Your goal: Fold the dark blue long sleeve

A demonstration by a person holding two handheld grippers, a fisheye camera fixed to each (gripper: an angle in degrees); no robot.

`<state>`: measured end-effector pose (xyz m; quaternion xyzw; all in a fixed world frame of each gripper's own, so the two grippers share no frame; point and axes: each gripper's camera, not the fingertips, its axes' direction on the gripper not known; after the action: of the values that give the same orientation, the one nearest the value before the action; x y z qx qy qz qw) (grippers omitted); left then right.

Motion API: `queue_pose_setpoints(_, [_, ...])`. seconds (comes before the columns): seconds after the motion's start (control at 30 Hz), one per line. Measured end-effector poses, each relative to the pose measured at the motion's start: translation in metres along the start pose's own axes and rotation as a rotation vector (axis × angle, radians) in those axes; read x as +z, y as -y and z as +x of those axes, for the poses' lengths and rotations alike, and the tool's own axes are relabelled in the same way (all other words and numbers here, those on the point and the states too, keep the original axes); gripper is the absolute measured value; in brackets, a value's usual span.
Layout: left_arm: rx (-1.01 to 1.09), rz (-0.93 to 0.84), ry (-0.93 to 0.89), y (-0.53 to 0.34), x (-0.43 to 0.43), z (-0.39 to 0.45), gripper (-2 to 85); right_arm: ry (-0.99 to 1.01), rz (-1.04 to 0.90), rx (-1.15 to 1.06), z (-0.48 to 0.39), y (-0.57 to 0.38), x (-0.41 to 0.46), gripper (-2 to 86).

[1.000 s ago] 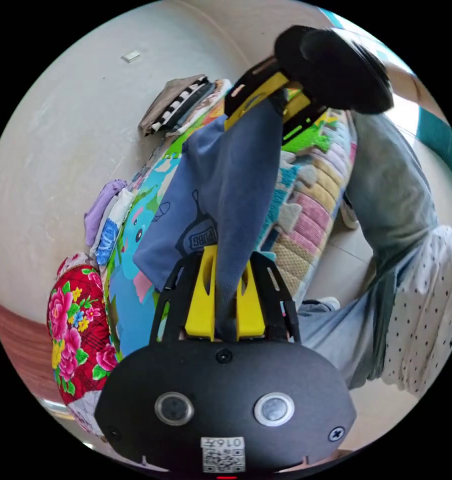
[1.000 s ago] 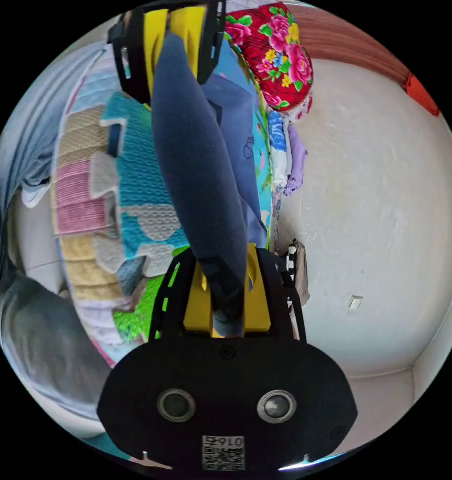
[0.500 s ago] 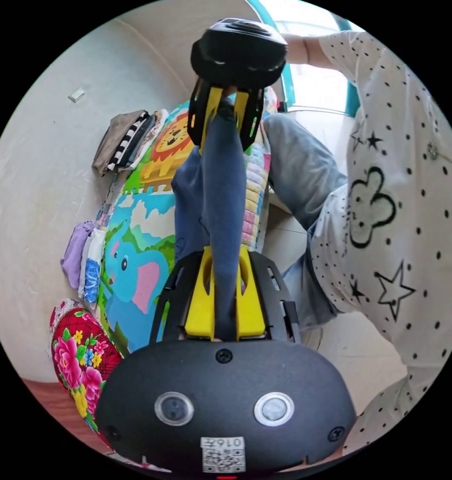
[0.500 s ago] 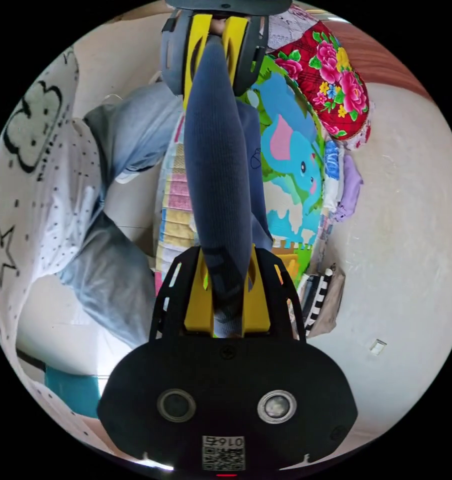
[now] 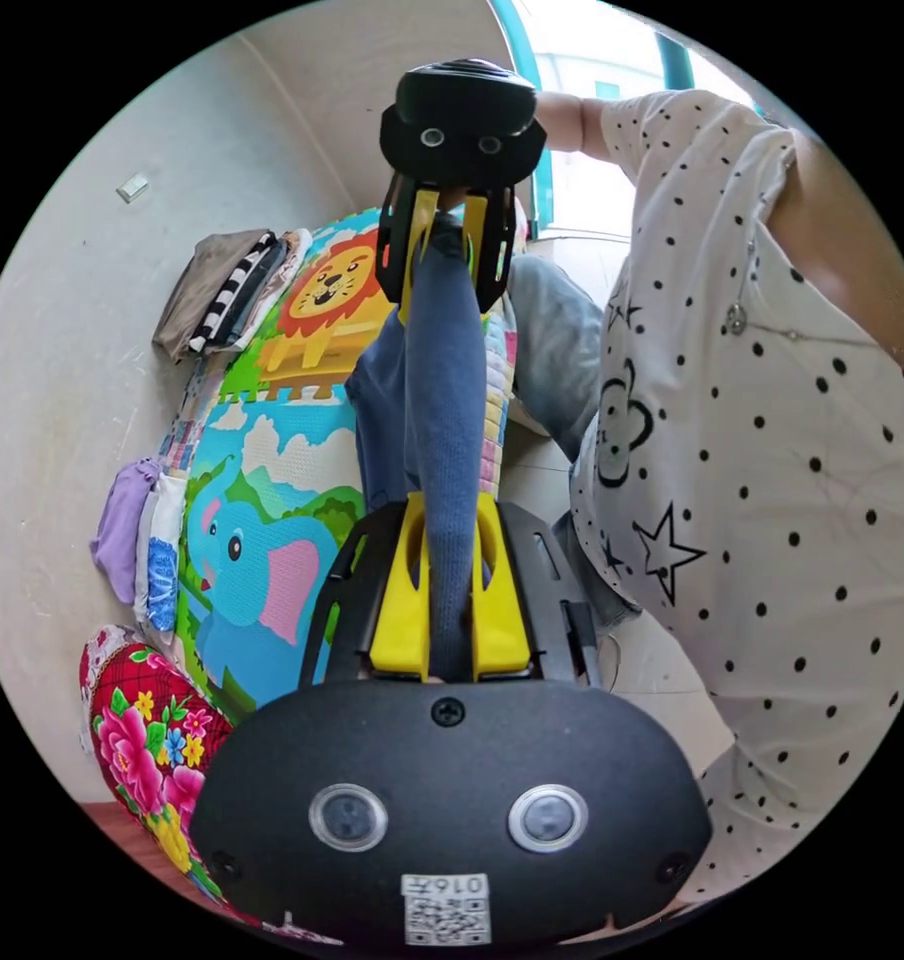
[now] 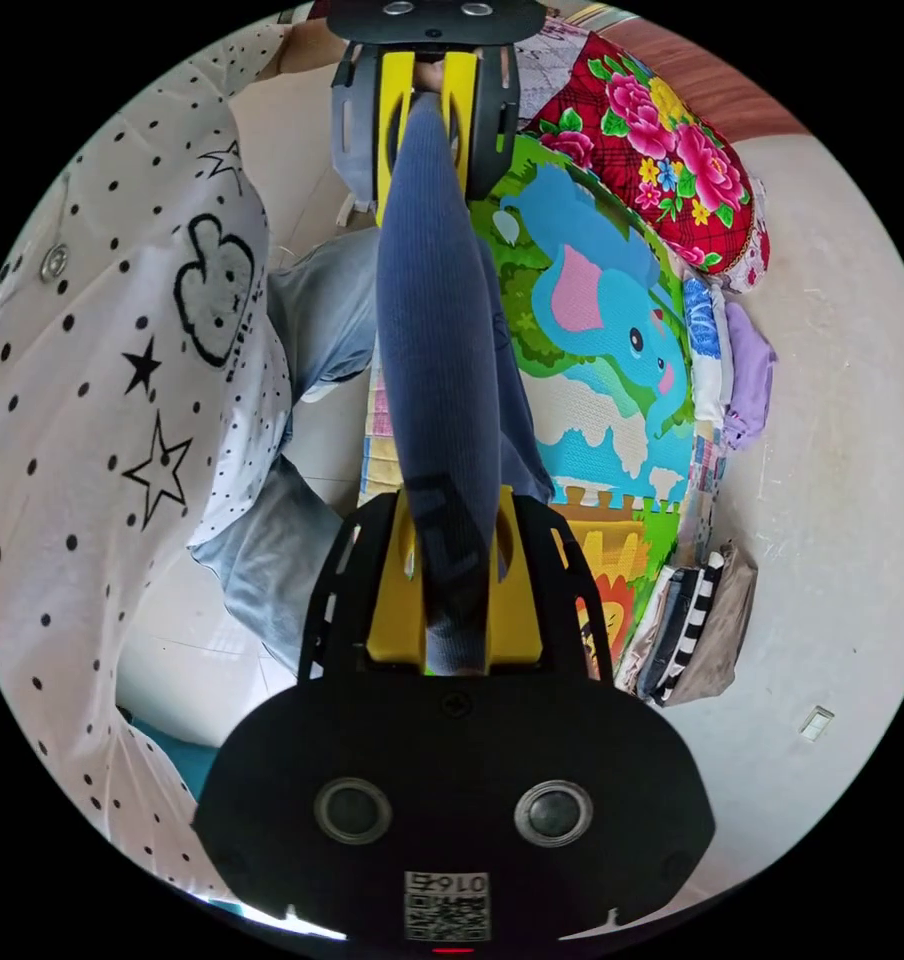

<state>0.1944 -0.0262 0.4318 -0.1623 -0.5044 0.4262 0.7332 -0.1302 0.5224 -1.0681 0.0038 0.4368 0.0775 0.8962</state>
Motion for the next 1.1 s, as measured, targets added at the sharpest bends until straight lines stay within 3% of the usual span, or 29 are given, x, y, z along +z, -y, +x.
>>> queue_pose_setpoints(0.33, [0.018,-0.042,-0.046,0.010,-0.026,-0.074,6.0,0.161,0.062,-0.058,0.081,-0.011,-0.037,8.6])
queue_pose_setpoints(0.5, [-0.024,-0.110,-0.075,0.011,-0.028,-0.195,6.2,0.262,0.036,-0.009,0.173,0.004,-0.037,8.6])
queue_pose_setpoints(0.6, [-0.098,-0.135,0.085,0.007,-0.026,-0.280,6.2,0.222,0.007,0.062,0.240,0.018,-0.030,8.7])
queue_pose_setpoints(0.63, [-0.097,-0.145,0.138,0.008,-0.028,-0.294,6.3,0.143,-0.021,0.115,0.267,0.026,-0.030,8.7])
queue_pose_setpoints(0.7, [-0.064,-0.181,0.451,0.014,-0.043,-0.341,6.4,-0.047,-0.036,0.200,0.304,0.036,-0.036,8.7])
queue_pose_setpoints(0.8, [-0.021,-0.164,0.855,0.007,-0.040,-0.393,6.5,-0.496,-0.006,0.327,0.351,0.052,-0.040,8.8])
queue_pose_setpoints(0.87, [-0.022,-0.163,1.016,-0.004,-0.020,-0.425,6.5,-0.797,-0.001,0.401,0.380,0.072,-0.016,8.9])
queue_pose_setpoints(0.9, [-0.029,-0.167,1.105,-0.014,0.001,-0.444,6.5,-0.857,-0.003,0.416,0.387,0.078,-0.006,8.9])
queue_pose_setpoints(0.97, [-0.087,-0.198,1.183,-0.030,0.044,-0.475,6.4,-1.009,-0.042,0.464,0.417,0.109,0.051,9.1])
queue_pose_setpoints(1.1, [-0.255,-0.369,1.085,-0.068,0.177,-0.527,6.0,-0.976,-0.071,0.545,0.452,0.155,0.166,9.5])
